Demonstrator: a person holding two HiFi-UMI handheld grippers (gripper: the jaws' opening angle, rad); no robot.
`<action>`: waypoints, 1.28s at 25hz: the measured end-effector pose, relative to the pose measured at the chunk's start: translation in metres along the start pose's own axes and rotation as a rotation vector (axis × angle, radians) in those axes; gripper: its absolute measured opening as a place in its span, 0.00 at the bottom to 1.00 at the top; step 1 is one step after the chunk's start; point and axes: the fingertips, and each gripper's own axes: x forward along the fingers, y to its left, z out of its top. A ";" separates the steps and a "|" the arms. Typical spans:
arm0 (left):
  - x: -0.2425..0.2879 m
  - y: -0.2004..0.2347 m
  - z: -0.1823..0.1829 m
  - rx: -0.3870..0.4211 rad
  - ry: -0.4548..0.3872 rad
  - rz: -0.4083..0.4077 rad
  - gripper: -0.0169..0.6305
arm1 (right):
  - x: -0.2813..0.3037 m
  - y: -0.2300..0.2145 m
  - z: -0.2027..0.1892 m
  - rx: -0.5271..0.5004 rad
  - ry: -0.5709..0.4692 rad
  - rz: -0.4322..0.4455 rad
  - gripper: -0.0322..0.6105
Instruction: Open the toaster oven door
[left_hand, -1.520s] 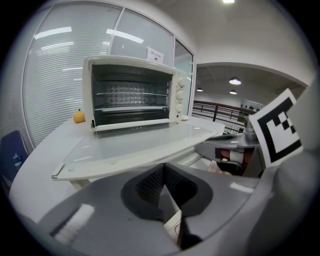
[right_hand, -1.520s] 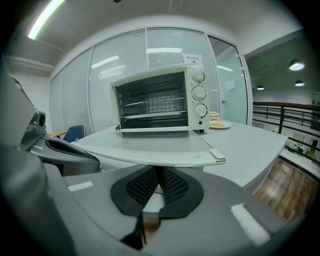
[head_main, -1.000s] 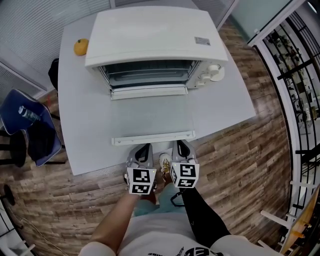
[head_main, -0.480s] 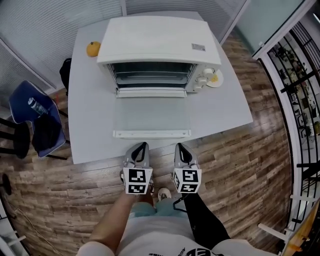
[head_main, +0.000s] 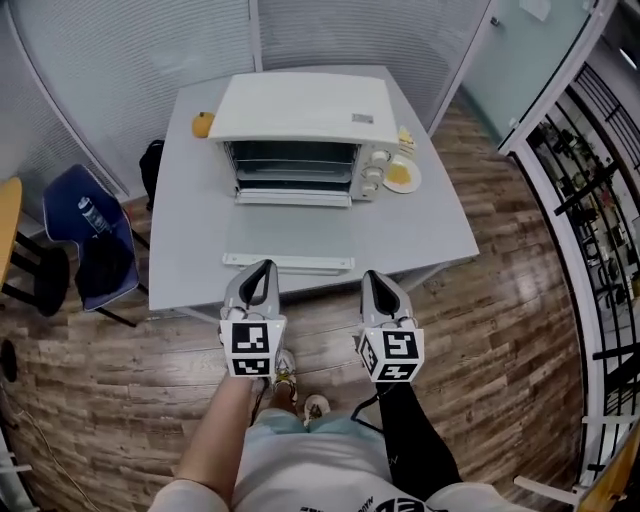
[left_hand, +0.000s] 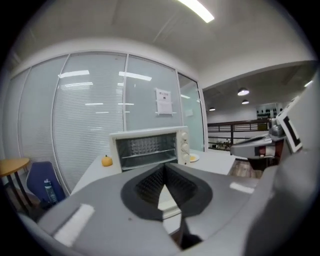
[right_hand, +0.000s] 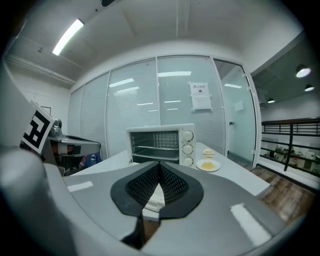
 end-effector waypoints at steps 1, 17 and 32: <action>-0.006 -0.002 0.012 0.010 -0.012 0.003 0.12 | -0.007 -0.002 0.013 -0.005 -0.022 0.004 0.05; -0.106 -0.013 0.147 0.094 -0.190 0.035 0.12 | -0.087 0.010 0.147 -0.122 -0.206 0.072 0.05; -0.140 0.002 0.167 0.056 -0.248 0.046 0.12 | -0.108 0.032 0.161 -0.172 -0.247 0.069 0.05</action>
